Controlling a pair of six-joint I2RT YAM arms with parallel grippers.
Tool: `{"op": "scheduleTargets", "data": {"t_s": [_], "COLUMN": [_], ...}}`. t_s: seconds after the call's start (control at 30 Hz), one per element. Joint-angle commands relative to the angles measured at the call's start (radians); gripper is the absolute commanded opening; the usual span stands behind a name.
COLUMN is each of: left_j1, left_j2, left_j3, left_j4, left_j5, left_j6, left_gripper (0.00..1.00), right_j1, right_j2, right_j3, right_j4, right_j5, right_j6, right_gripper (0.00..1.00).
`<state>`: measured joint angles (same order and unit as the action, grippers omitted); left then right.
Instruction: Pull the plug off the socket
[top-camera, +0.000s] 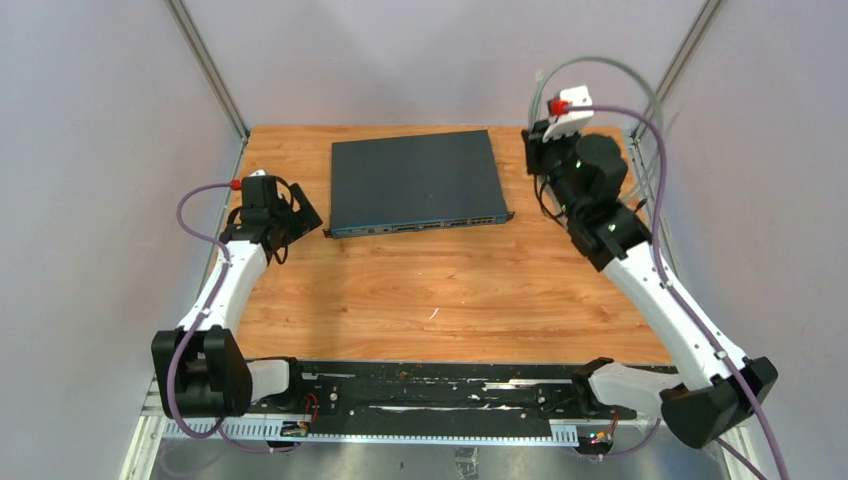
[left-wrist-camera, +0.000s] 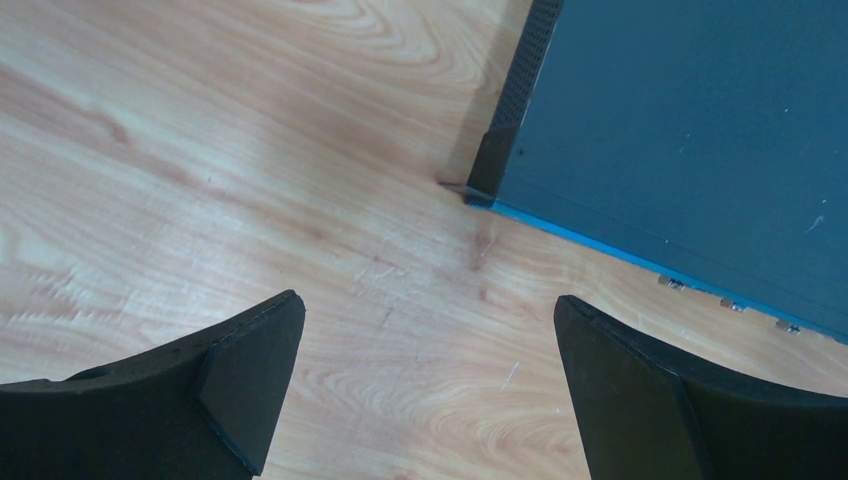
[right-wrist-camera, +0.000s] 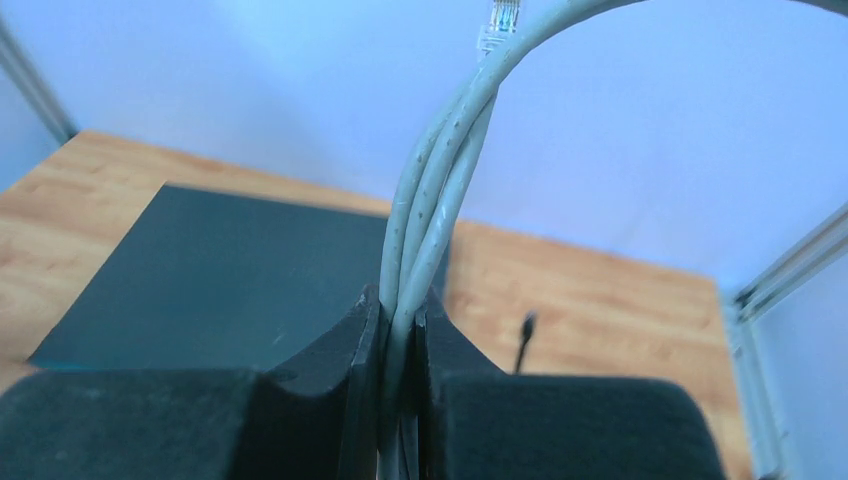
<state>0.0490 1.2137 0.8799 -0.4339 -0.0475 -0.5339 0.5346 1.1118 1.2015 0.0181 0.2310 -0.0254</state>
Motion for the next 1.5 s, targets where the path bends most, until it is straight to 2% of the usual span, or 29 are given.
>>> {"op": "scheduleTargets", "data": {"t_s": [0.0,0.1,0.2,0.3,0.4,0.57,0.7,1.03,1.17,1.27,1.3,1.43,1.47], "left_j1": [-0.004,-0.004,-0.005,-0.004,-0.005,-0.004,-0.006,-0.006,-0.006,-0.006,-0.006,-0.006,-0.006], "left_j2": [0.059,0.113,0.173,0.226,0.272,0.372,0.445,0.567,0.597,0.621,0.630,0.660,0.666], "left_j3": [0.060,0.089,0.127,0.173,0.217,0.308,0.361,0.447,0.462,0.486,0.493,0.529,0.536], "left_j4": [0.048,0.058,0.058,0.055,0.048,0.004,-0.004,-0.006,0.003,0.002,0.004,0.001,0.002], "left_j5": [0.025,0.041,0.079,0.111,0.118,0.121,0.149,0.217,0.228,0.248,0.252,0.263,0.269], "left_j6": [0.009,0.018,0.029,0.041,0.065,0.117,0.137,0.163,0.163,0.160,0.160,0.157,0.156], "left_gripper": [1.00,1.00,1.00,1.00,1.00,1.00,1.00,1.00,1.00,1.00,1.00,1.00,1.00], "right_j1": [-0.178,-0.314,-0.350,-0.350,-0.373,-0.435,-0.487,-0.571,-0.586,-0.587,-0.586,-0.584,-0.582], "right_j2": [0.123,0.272,0.418,0.548,0.706,0.916,1.007,1.016,0.995,0.984,0.974,0.930,0.920], "right_j3": [0.183,0.306,0.387,0.454,0.617,0.722,0.742,0.590,0.527,0.522,0.526,0.545,0.551], "right_j4": [0.007,-0.049,-0.111,-0.220,-0.375,-0.450,-0.458,-0.452,-0.447,-0.449,-0.450,-0.453,-0.453], "right_j5": [-0.281,-0.522,-0.742,-0.793,-0.776,-0.774,-0.781,-0.735,-0.708,-0.675,-0.675,-0.743,-0.763], "right_j6": [-0.182,-0.229,-0.443,-0.708,-0.832,-0.889,-0.830,-0.678,-0.646,-0.623,-0.604,-0.471,-0.421], "right_gripper": [0.00,0.00,0.00,0.00,0.00,0.00,0.00,0.00,0.16,0.46,0.53,0.67,0.75]}}
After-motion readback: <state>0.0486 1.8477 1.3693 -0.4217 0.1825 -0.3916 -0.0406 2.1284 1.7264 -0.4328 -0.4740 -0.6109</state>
